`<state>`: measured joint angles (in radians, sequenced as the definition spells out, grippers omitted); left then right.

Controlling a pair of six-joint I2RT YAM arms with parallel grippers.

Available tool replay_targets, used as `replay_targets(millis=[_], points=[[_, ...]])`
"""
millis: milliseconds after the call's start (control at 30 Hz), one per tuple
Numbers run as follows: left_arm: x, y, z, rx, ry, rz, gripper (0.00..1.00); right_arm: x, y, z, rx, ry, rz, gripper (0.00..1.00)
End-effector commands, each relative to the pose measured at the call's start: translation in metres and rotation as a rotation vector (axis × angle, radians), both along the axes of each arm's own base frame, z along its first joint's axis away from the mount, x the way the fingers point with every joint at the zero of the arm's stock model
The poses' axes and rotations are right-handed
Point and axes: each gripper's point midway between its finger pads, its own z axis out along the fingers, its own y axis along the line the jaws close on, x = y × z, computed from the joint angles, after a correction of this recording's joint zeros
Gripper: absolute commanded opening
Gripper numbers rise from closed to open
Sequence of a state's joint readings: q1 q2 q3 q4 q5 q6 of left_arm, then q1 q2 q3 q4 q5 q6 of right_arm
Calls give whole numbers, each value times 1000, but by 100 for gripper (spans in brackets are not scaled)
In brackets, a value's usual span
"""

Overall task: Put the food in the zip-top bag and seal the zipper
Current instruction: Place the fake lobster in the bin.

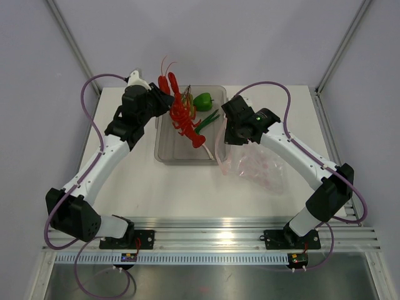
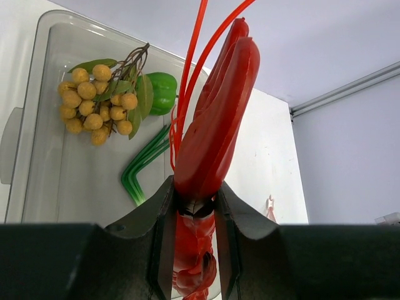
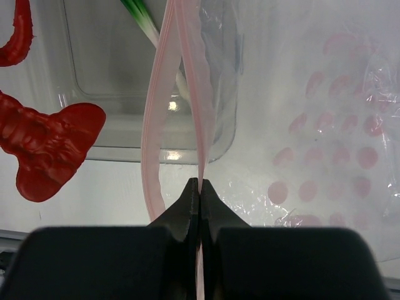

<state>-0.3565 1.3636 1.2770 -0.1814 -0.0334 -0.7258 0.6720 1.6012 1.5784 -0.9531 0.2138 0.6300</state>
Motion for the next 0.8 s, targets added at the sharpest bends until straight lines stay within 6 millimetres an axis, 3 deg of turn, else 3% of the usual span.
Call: replay_targets(millis=[0, 133, 267, 500, 767], points=[[-5, 6, 67, -31, -212, 25, 0, 7, 10, 17, 68, -40, -7, 0], [-17, 19, 93, -47, -287, 90, 0, 7, 14, 16, 89, -34, -9, 0], [-30, 13, 103, -78, -328, 84, 0, 9, 17, 17, 103, -34, -8, 0], [-57, -12, 105, -112, -347, 67, 0, 11, 28, 19, 143, -27, 5, 0], [-65, -22, 105, -54, -336, -13, 0, 6, 23, 21, 155, -36, -8, 0]])
